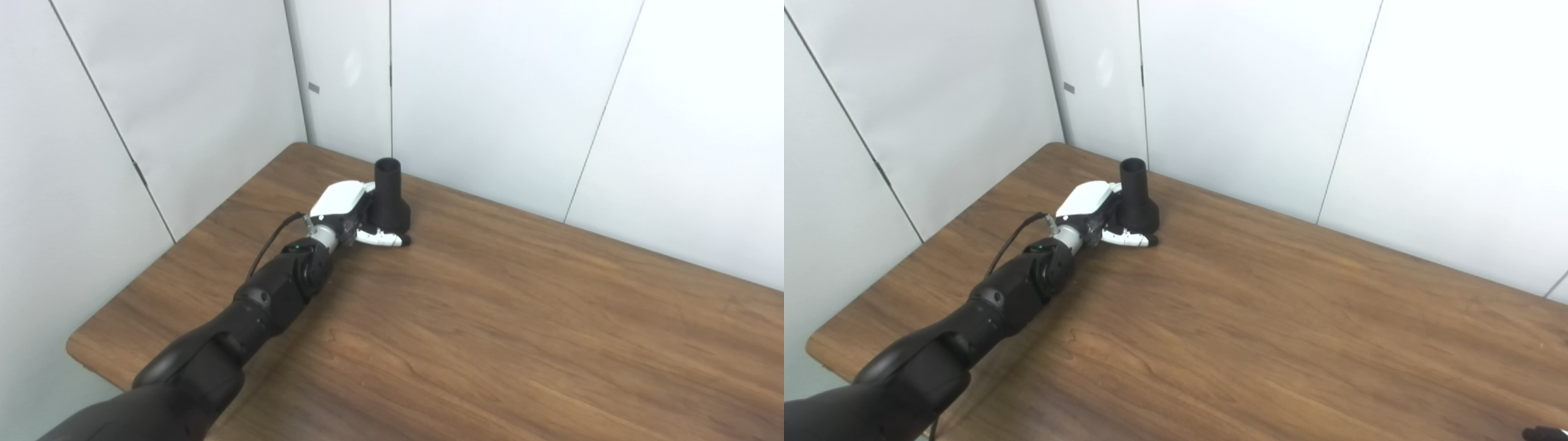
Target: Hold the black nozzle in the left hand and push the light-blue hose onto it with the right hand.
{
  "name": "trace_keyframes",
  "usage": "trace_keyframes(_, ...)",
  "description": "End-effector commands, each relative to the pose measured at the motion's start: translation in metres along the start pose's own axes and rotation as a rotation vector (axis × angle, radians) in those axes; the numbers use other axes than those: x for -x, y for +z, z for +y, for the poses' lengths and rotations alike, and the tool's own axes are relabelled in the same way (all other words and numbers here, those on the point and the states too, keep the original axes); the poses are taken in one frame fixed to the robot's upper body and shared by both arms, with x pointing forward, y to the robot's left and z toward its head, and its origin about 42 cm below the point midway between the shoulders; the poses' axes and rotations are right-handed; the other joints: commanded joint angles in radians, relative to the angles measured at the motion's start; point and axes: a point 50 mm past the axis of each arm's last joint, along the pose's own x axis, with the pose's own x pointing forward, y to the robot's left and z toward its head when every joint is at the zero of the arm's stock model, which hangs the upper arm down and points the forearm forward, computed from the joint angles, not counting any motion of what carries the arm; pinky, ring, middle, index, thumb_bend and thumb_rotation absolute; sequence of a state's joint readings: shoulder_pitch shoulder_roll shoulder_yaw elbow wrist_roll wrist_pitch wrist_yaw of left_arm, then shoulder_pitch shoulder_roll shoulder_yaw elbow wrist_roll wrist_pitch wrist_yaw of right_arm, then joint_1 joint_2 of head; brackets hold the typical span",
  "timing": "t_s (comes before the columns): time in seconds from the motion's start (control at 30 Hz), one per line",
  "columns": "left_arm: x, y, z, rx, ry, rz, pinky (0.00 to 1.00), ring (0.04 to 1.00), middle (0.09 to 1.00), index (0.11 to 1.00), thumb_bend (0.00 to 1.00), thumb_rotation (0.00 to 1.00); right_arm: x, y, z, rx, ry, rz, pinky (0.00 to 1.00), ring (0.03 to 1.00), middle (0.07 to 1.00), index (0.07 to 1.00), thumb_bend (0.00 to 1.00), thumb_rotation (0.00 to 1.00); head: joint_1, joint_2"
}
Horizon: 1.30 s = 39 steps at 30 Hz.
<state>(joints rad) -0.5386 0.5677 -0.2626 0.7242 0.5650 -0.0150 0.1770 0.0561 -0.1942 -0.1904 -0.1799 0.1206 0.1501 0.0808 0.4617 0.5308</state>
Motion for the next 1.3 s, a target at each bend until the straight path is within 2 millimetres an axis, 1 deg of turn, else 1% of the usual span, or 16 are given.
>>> trace_keyframes(0.0,0.011,-0.019,-0.014,-0.030,-0.100,0.069,0.94,0.952,0.943,0.890,1.00,0.42,-0.003,0.018,-0.005,0.016,0.004,-0.072,0.46,0.595,0.621,0.568,0.66,0.54,-0.001,0.001)
trace_keyframes(0.1,0.012,-0.020,-0.014,-0.022,-0.089,0.061,0.93,0.946,0.937,0.884,1.00,0.40,-0.004,0.018,-0.005,0.010,0.002,-0.067,0.47,0.597,0.623,0.572,0.66,0.54,-0.003,0.000)
trace_keyframes(0.27,0.012,-0.022,-0.016,-0.040,-0.084,0.060,0.92,0.938,0.933,0.888,1.00,0.42,-0.003,0.019,-0.005,0.007,0.001,-0.074,0.46,0.586,0.614,0.563,0.65,0.52,-0.003,0.000)
trace_keyframes(0.43,0.014,-0.023,-0.017,0.017,-0.062,0.057,0.92,0.927,0.922,0.870,1.00,0.40,-0.003,0.018,-0.004,0.013,0.000,-0.076,0.45,0.578,0.609,0.558,0.66,0.54,-0.003,0.000)
trace_keyframes(0.53,0.013,-0.024,-0.016,0.046,-0.055,0.056,0.92,0.923,0.916,0.862,1.00,0.40,-0.003,0.019,-0.004,0.021,0.004,-0.081,0.45,0.579,0.611,0.559,0.65,0.54,-0.006,0.001)
trace_keyframes(0.63,0.013,-0.023,-0.015,0.086,-0.047,0.054,0.92,0.921,0.911,0.857,1.00,0.40,-0.003,0.019,-0.004,0.021,0.004,-0.078,0.45,0.584,0.614,0.563,0.66,0.55,-0.006,0.003)
trace_keyframes(0.67,0.014,-0.021,-0.014,0.103,-0.040,0.051,0.93,0.917,0.902,0.846,1.00,0.35,-0.003,0.019,-0.004,0.016,0.002,-0.076,0.45,0.586,0.614,0.563,0.66,0.54,-0.007,0.004)
trace_keyframes(0.7,0.015,-0.020,-0.013,0.115,-0.034,0.048,0.93,0.912,0.894,0.839,1.00,0.33,-0.003,0.019,-0.004,0.014,0.001,-0.075,0.45,0.586,0.614,0.563,0.66,0.54,-0.007,0.004)
trace_keyframes(0.83,0.017,-0.015,-0.011,0.130,-0.022,0.040,0.91,0.893,0.870,0.820,1.00,0.29,-0.003,0.019,-0.004,0.013,0.002,-0.078,0.46,0.589,0.617,0.565,0.66,0.53,-0.007,0.006)
trace_keyframes(0.93,0.019,-0.011,-0.008,0.120,-0.016,0.030,0.84,0.873,0.848,0.813,1.00,0.25,-0.003,0.019,-0.004,0.004,0.004,-0.078,0.46,0.593,0.621,0.568,0.65,0.52,-0.007,0.006)
trace_keyframes(1.0,0.019,-0.012,-0.009,0.120,-0.007,0.024,0.76,0.826,0.834,0.813,1.00,0.23,-0.003,0.018,-0.004,0.005,0.005,-0.082,0.47,0.600,0.627,0.573,0.63,0.52,-0.007,0.006)
trace_keyframes(1.03,0.021,-0.010,-0.009,0.117,-0.002,0.015,0.76,0.815,0.825,0.808,1.00,0.22,-0.003,0.018,-0.004,0.006,0.005,-0.083,0.47,0.603,0.629,0.575,0.63,0.52,-0.007,0.006)
trace_keyframes(1.1,0.022,-0.008,-0.007,0.103,0.008,-0.005,0.79,0.815,0.810,0.772,1.00,0.16,-0.003,0.019,-0.004,0.006,0.008,-0.088,0.47,0.606,0.633,0.577,0.62,0.52,-0.008,0.007)
trace_keyframes(1.17,0.022,-0.009,-0.007,0.088,0.016,-0.027,0.78,0.810,0.794,0.731,0.99,0.13,-0.003,0.019,-0.004,0.004,0.010,-0.087,0.47,0.603,0.630,0.575,0.62,0.52,-0.008,0.007)
trace_keyframes(1.27,0.022,-0.011,-0.008,0.073,0.020,-0.044,0.80,0.809,0.783,0.671,0.97,0.08,-0.004,0.019,-0.004,0.008,0.009,-0.087,0.47,0.597,0.625,0.571,0.62,0.53,-0.007,0.008)
